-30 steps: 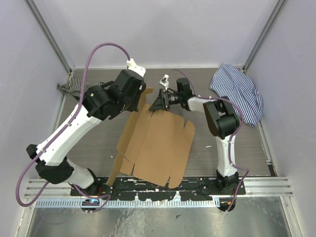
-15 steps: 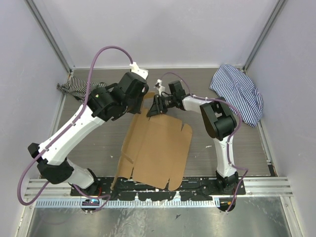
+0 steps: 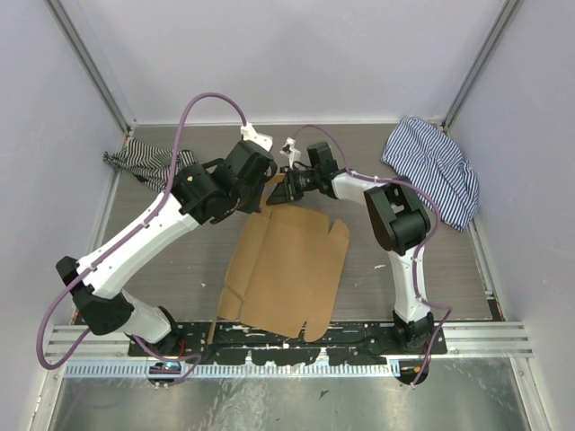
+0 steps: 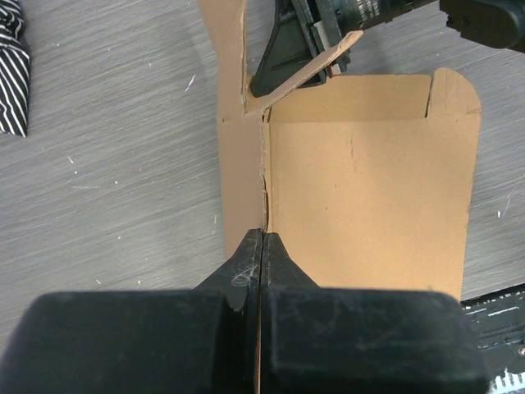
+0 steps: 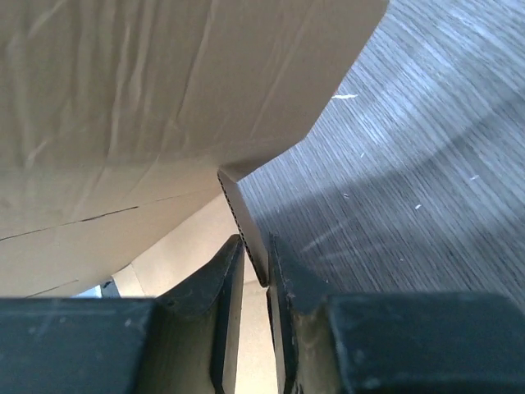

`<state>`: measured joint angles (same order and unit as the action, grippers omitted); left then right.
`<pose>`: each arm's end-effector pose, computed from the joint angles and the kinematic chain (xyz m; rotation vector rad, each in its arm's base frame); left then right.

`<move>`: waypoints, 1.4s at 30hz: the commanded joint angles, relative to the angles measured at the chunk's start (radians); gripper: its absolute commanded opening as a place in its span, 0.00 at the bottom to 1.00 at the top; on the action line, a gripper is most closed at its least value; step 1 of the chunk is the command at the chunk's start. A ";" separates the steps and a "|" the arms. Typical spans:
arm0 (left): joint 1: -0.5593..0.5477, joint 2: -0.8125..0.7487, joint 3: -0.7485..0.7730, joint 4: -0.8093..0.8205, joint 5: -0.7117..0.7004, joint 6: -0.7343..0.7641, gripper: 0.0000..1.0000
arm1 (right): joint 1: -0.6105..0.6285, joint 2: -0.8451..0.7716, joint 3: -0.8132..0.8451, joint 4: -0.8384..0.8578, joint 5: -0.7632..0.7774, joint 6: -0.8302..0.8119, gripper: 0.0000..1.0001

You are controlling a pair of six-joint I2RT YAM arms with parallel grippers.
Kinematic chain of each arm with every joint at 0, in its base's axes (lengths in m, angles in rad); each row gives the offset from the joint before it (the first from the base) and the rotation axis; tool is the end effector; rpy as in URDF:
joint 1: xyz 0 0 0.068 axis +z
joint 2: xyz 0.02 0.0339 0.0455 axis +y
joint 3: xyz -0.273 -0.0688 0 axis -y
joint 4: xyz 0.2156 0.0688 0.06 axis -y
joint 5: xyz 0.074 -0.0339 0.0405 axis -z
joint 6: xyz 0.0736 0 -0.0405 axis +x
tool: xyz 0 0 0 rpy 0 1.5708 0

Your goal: Fold the paper box

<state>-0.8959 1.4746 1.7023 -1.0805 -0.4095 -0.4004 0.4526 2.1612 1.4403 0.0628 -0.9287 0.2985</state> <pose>0.1999 -0.2029 0.3858 0.3955 2.3041 -0.1422 0.3942 0.2572 0.1708 -0.7154 2.1723 1.4347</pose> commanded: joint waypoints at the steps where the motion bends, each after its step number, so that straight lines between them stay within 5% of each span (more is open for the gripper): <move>1: -0.001 -0.025 -0.035 0.034 -0.027 -0.035 0.00 | 0.006 0.003 0.043 0.099 -0.066 0.017 0.24; 12: 0.007 -0.034 -0.064 0.049 -0.023 -0.052 0.00 | 0.044 -0.016 0.011 0.025 -0.035 -0.032 0.31; 18: 0.015 -0.062 -0.089 0.056 -0.022 -0.056 0.00 | 0.018 0.004 0.008 0.046 0.069 0.064 0.59; 23: 0.014 -0.094 -0.092 0.066 0.003 -0.057 0.00 | -0.008 0.061 0.047 0.074 0.046 0.098 0.69; 42: 0.014 -0.086 -0.084 0.075 0.019 -0.054 0.00 | 0.037 0.130 0.127 0.020 -0.176 -0.011 0.69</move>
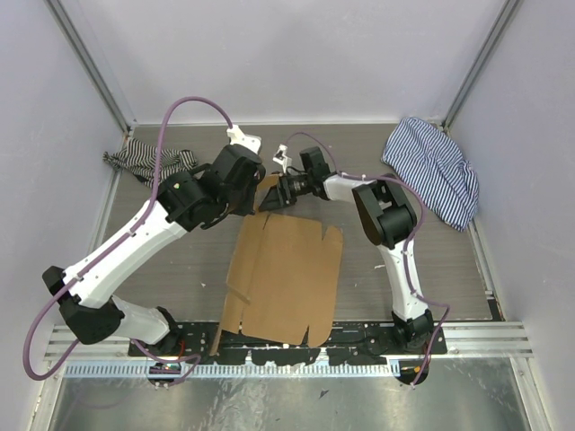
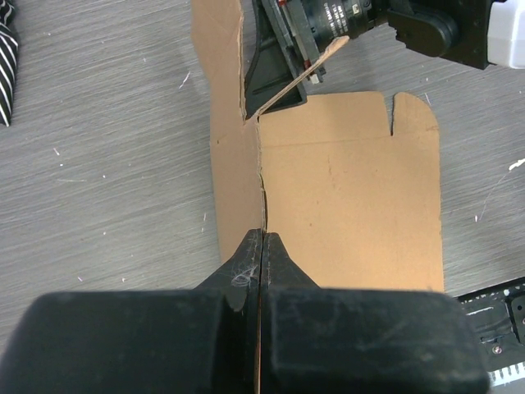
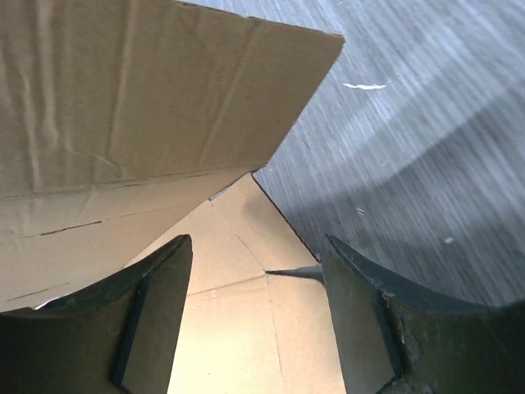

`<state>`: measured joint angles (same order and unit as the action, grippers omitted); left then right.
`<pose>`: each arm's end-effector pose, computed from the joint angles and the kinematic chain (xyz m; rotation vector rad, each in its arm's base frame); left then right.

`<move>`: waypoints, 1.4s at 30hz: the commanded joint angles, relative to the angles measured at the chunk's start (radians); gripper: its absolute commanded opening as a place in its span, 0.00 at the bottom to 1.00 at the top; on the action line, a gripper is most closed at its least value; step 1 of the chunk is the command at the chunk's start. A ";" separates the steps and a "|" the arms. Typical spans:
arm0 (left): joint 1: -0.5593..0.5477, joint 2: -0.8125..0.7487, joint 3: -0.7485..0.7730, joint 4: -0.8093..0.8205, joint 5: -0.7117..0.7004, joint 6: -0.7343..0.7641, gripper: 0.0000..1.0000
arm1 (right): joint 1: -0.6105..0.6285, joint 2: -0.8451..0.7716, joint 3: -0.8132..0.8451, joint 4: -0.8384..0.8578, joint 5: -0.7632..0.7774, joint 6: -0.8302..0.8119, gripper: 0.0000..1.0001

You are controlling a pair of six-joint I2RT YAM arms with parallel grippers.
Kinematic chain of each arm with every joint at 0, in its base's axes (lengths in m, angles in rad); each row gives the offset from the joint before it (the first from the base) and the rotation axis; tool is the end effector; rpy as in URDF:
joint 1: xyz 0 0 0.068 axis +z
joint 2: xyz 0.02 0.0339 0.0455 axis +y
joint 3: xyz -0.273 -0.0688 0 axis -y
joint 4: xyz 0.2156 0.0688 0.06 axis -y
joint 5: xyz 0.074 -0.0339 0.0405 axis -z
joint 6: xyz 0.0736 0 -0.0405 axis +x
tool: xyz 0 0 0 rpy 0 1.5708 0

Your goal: Fold the paper box

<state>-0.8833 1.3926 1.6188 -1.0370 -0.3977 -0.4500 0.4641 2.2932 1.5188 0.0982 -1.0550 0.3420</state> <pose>0.1908 -0.1875 0.3862 0.3141 2.2899 -0.2041 0.4029 0.2733 0.1414 -0.7543 2.1767 1.6064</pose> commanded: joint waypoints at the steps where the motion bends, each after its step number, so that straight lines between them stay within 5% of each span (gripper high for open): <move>1: 0.002 -0.003 0.000 0.031 0.004 -0.004 0.00 | 0.028 -0.004 0.043 -0.016 -0.050 -0.056 0.68; 30: 0.023 0.008 -0.091 0.063 -0.003 -0.012 0.00 | 0.108 -0.189 -0.165 0.048 0.083 -0.030 0.57; 42: 0.039 -0.018 -0.131 0.075 -0.006 -0.031 0.00 | 0.114 -0.231 -0.265 0.312 0.170 0.177 0.56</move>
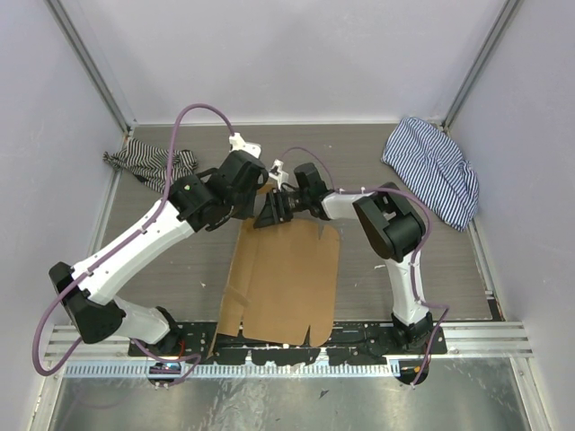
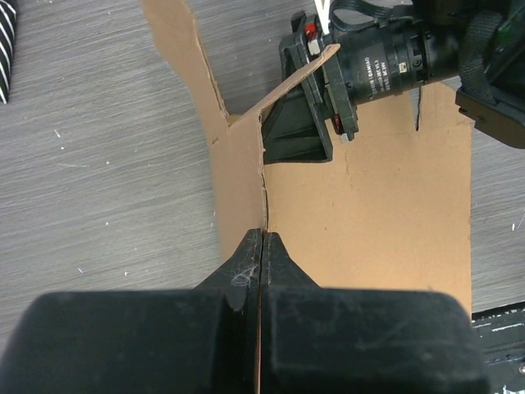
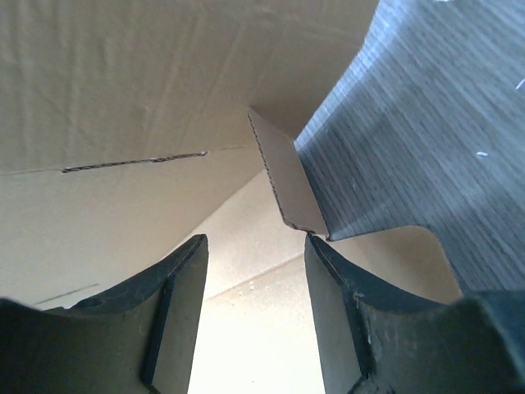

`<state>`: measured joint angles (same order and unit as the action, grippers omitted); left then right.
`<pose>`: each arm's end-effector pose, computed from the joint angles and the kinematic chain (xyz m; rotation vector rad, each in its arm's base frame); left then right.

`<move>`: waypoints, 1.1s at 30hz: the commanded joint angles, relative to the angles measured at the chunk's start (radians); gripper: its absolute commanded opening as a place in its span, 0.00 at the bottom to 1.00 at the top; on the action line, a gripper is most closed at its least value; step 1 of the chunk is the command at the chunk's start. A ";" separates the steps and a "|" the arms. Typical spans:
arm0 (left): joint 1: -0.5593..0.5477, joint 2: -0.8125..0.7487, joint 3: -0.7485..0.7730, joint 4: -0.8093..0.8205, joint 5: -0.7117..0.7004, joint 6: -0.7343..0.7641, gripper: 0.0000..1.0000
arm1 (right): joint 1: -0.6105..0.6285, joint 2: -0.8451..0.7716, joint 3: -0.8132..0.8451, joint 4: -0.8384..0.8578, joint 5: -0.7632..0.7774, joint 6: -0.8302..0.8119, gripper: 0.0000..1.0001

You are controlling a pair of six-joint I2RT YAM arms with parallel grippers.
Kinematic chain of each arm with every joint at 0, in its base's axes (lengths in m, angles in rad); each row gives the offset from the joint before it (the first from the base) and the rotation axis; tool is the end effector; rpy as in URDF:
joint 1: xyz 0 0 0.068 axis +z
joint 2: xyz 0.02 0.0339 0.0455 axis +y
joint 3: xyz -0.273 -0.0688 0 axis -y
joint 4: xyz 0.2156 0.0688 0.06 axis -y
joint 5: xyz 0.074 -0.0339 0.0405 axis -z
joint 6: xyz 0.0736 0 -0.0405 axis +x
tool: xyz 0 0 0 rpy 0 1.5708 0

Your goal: Fold the paper box

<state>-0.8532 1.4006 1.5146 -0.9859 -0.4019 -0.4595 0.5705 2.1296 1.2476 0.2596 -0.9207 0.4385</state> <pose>0.2008 -0.1862 0.3582 0.2886 2.3394 -0.1434 0.3424 0.2893 0.1476 -0.7257 2.2253 1.5474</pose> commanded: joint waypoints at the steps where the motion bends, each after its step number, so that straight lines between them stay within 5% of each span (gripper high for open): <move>1: 0.012 -0.028 -0.031 0.026 -0.002 -0.021 0.00 | 0.008 -0.060 0.018 0.149 0.040 0.084 0.56; 17: 0.034 -0.074 -0.072 0.025 0.017 -0.015 0.00 | -0.005 0.057 0.152 0.158 0.098 0.164 0.54; 33: 0.036 -0.094 -0.060 0.039 0.055 -0.009 0.00 | -0.020 0.061 0.186 -0.111 0.284 0.019 0.55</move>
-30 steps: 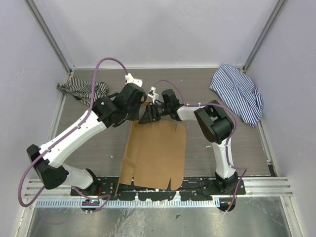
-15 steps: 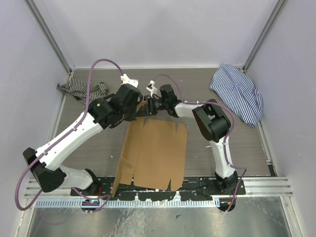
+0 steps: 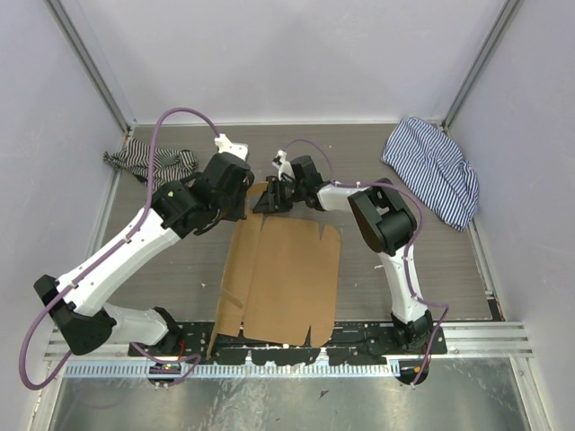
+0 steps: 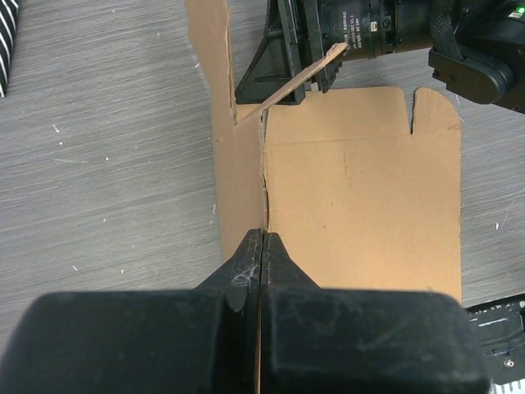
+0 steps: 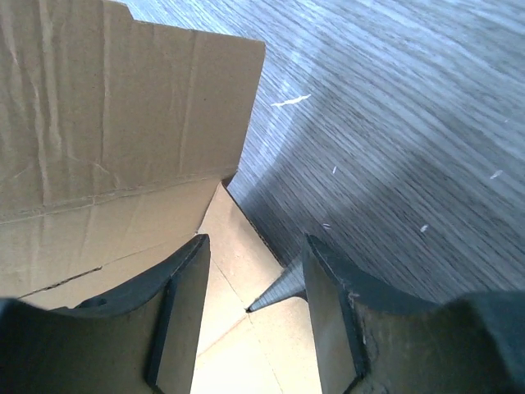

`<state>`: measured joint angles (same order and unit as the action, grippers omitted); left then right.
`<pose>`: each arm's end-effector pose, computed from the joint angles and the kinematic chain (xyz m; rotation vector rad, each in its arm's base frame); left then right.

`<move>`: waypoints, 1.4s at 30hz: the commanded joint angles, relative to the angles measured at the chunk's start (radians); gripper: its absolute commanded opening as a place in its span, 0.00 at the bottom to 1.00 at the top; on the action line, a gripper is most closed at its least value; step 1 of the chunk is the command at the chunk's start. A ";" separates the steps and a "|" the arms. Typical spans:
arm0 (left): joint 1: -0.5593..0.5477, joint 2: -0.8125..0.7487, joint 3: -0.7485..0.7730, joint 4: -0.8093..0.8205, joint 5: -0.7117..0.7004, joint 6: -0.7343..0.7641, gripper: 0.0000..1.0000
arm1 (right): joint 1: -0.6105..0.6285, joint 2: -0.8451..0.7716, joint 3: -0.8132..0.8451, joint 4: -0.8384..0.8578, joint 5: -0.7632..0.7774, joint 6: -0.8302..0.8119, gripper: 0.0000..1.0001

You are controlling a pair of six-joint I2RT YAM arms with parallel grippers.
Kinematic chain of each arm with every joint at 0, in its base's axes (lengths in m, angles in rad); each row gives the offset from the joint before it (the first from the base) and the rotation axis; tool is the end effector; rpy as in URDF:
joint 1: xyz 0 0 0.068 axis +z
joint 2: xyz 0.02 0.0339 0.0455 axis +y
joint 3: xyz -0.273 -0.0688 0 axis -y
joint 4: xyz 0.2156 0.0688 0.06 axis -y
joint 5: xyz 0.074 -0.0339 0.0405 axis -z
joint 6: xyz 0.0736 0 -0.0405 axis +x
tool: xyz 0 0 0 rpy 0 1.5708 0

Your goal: Fold the paper box

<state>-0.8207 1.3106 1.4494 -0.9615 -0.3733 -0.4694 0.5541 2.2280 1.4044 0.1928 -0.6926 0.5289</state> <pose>0.1914 -0.1660 0.3621 0.2365 2.3183 -0.1978 0.3858 0.2940 0.1352 -0.4570 2.3274 1.3322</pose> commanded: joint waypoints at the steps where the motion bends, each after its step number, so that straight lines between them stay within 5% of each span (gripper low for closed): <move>1: 0.002 -0.003 0.007 0.015 0.028 0.001 0.00 | -0.007 -0.042 0.025 -0.047 0.058 -0.080 0.56; 9: 0.002 0.006 0.015 0.020 0.036 0.011 0.00 | -0.011 -0.024 0.026 0.025 -0.108 -0.078 0.53; 13: 0.003 0.032 0.043 0.018 0.042 0.022 0.00 | -0.005 -0.060 -0.003 0.007 -0.081 -0.125 0.44; 23: 0.003 0.093 0.125 -0.019 0.031 0.048 0.00 | -0.006 -0.061 0.012 -0.064 -0.055 -0.171 0.44; 33: 0.004 0.144 0.201 -0.049 -0.001 0.126 0.00 | -0.040 -0.165 -0.080 -0.067 0.110 -0.133 0.45; 42: 0.021 0.244 0.325 0.009 0.069 0.292 0.00 | -0.122 -0.364 -0.184 -0.188 0.439 -0.088 0.46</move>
<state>-0.8131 1.5242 1.7069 -1.0073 -0.3504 -0.2848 0.4610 1.9991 1.2407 0.0441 -0.4370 0.4286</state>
